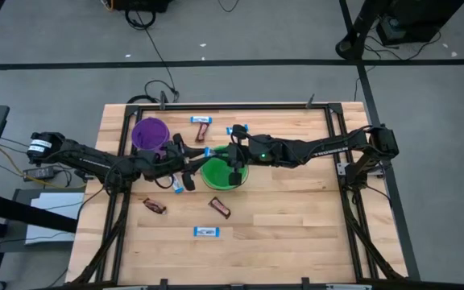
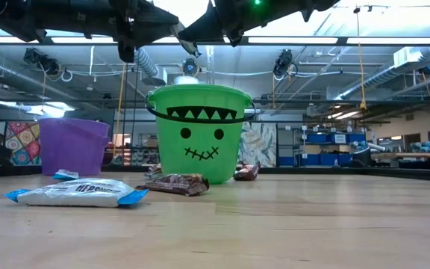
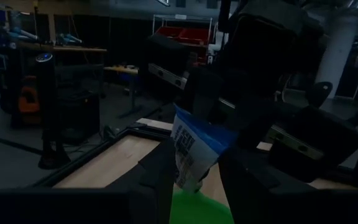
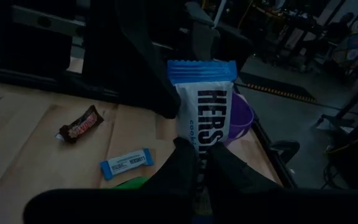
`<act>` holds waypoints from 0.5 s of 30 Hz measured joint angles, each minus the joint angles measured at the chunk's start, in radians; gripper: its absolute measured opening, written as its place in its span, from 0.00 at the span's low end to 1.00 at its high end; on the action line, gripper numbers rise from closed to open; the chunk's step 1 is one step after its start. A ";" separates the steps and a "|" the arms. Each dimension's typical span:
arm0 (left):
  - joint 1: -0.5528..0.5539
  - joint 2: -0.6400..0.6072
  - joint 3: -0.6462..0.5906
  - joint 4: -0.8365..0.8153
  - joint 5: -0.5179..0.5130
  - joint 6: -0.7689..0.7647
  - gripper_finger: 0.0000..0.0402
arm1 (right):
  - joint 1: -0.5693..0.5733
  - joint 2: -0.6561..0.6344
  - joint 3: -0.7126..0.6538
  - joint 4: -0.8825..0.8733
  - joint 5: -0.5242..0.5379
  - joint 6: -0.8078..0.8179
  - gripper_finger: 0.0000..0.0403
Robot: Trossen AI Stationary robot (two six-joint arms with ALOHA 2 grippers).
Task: Sort candy by brand, put in halloween buckets
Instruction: Put the white chocolate bar into the violet bucket
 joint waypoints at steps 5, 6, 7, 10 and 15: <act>-0.001 0.000 0.000 0.018 -0.005 0.029 0.19 | 0.000 0.000 0.000 0.003 0.001 0.007 0.09; -0.001 0.000 0.000 0.020 -0.005 0.033 0.15 | 0.000 0.000 0.000 0.003 0.001 0.008 0.09; -0.001 0.000 0.000 0.022 -0.005 0.043 0.11 | 0.000 0.000 0.000 0.003 0.002 0.008 0.09; -0.001 0.000 -0.002 0.022 -0.006 0.053 0.03 | 0.000 -0.001 0.000 -0.001 0.004 0.010 0.09; -0.001 0.000 -0.002 0.014 -0.009 0.054 0.01 | 0.000 -0.002 0.000 -0.005 0.006 0.009 0.09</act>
